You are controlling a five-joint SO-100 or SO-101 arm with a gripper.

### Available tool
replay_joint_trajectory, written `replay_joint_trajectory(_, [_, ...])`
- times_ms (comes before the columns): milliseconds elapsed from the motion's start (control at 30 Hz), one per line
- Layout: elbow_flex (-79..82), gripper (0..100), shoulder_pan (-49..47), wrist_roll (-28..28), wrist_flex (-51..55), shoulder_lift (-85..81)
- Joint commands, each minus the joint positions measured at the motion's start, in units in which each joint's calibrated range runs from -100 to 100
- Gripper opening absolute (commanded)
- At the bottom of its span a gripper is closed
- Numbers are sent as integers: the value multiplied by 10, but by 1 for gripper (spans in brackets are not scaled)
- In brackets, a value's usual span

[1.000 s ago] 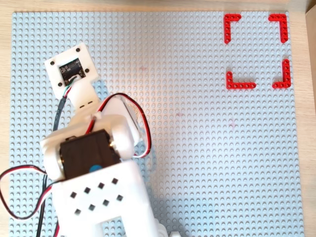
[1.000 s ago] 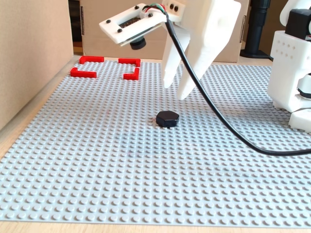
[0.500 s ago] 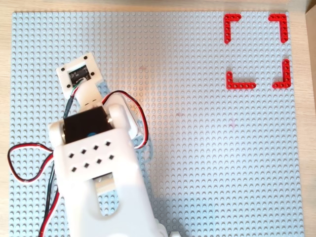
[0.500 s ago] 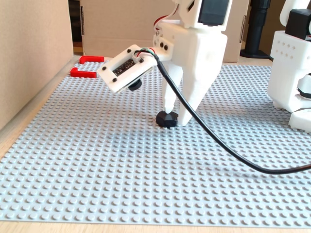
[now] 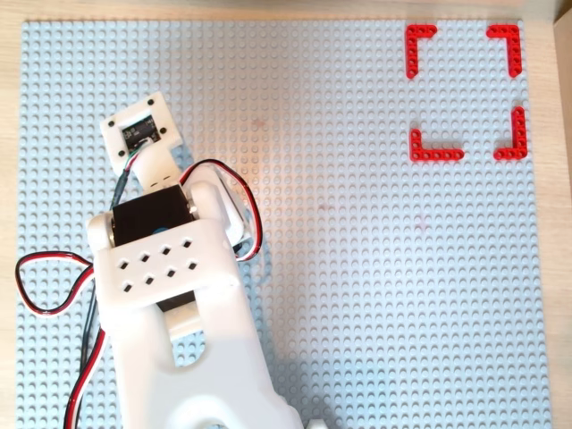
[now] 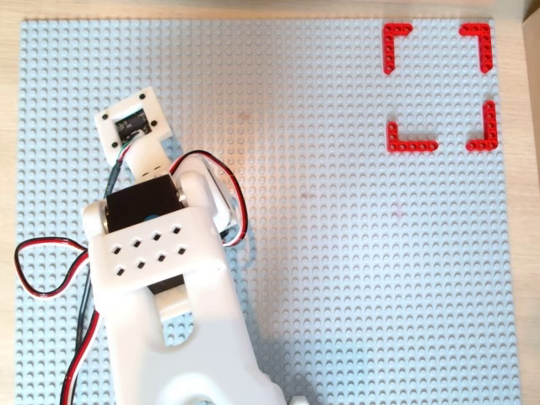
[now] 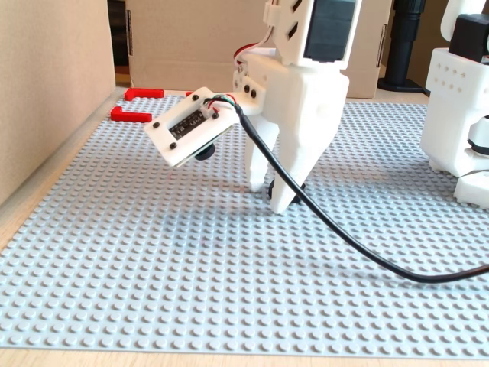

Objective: Grab the Lego and store it in red box

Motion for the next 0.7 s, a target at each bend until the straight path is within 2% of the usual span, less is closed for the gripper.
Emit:
replay_joint_trajectory(0, [-4, 16, 5, 1, 4, 2])
replay_joint_trajectory(367, [1, 16, 5, 1, 46, -102])
replay_joint_trajectory(667, [40, 16, 45, 15, 59, -142])
